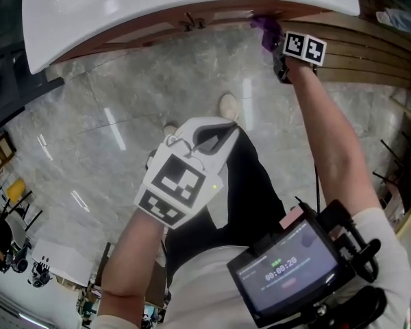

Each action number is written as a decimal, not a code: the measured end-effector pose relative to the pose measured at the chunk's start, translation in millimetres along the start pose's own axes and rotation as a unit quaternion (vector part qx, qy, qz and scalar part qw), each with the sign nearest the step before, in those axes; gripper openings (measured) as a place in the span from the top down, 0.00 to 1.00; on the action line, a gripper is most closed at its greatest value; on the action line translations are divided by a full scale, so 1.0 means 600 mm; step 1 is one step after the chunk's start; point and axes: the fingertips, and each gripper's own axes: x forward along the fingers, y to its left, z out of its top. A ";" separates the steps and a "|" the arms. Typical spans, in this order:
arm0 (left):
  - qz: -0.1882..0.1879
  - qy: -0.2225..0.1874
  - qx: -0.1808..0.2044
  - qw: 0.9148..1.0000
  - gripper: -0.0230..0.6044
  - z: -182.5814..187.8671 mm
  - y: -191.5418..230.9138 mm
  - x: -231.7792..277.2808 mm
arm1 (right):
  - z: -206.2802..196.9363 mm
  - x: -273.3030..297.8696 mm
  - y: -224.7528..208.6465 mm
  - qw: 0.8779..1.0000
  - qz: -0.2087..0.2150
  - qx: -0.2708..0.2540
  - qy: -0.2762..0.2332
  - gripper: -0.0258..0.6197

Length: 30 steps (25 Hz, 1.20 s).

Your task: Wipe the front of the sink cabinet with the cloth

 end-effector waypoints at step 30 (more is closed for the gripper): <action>-0.016 0.010 0.045 0.999 0.95 0.097 -0.143 -0.054 | -0.057 -0.309 0.019 0.996 -0.011 -0.081 0.024 0.83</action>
